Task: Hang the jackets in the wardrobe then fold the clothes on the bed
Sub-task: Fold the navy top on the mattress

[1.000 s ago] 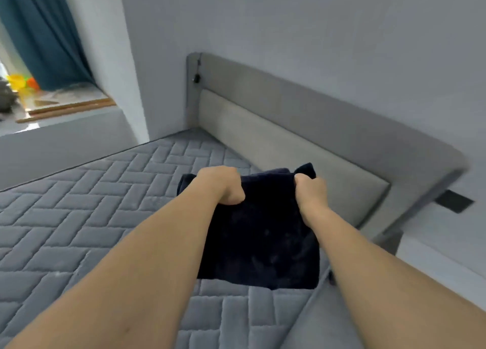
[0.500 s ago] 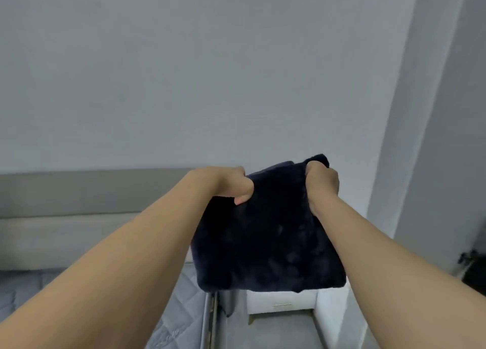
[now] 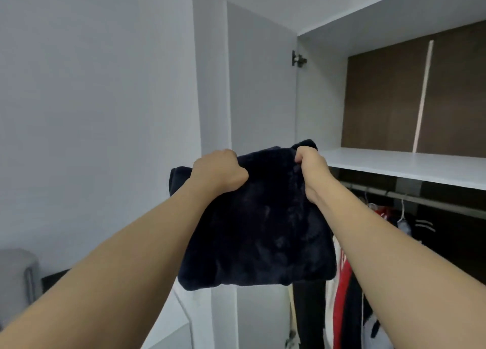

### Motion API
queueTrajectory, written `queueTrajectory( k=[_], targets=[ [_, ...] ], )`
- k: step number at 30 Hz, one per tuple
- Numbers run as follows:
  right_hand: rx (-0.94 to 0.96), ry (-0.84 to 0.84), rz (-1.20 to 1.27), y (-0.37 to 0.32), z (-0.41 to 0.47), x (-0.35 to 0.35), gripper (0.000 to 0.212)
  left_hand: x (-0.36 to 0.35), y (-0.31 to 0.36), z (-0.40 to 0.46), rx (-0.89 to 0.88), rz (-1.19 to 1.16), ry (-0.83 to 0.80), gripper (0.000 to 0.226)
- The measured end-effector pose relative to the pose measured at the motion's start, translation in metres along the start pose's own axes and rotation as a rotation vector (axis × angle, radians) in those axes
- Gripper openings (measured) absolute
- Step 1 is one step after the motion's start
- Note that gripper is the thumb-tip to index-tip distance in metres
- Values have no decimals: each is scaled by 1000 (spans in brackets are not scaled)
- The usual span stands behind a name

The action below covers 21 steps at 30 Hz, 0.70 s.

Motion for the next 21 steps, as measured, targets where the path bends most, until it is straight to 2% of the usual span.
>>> queueTrajectory(
  k=[3, 6, 9, 13, 16, 18, 21],
  targets=[
    [42, -120, -25, -19, 25, 38, 20, -7, 40, 39, -72, -57, 42, 16],
    [90, -296, -58, -25, 46, 65, 60, -10, 68, 76, -132, -115, 77, 15],
    [139, -334, -186, -25, 57, 86, 73, -9, 92, 112, -200, -171, 96, 16],
    [215, -206, -148, -38, 74, 100, 50, -9, 127, 149, -336, -214, 119, 13],
    [308, 14, -31, -58, 92, 111, 35, -10, 145, 172, -385, -195, 171, 13],
    [394, 140, 16, -72, 102, 117, 29, -10, 155, 183, -413, -190, 292, 21],
    [476, 276, 66, -92, 117, 133, 22, -11, 167, 189, -516, -255, 586, 42]
  ],
)
Point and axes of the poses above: each hand's wrist, its own z-axis towards the middle knuckle, its own x-axis out of the back of the hand, y = z × x, the point moved 7 cm from there along z, towards the middle knuckle, and after that the axes turned 1 degree about z, right-handed, at the moved point
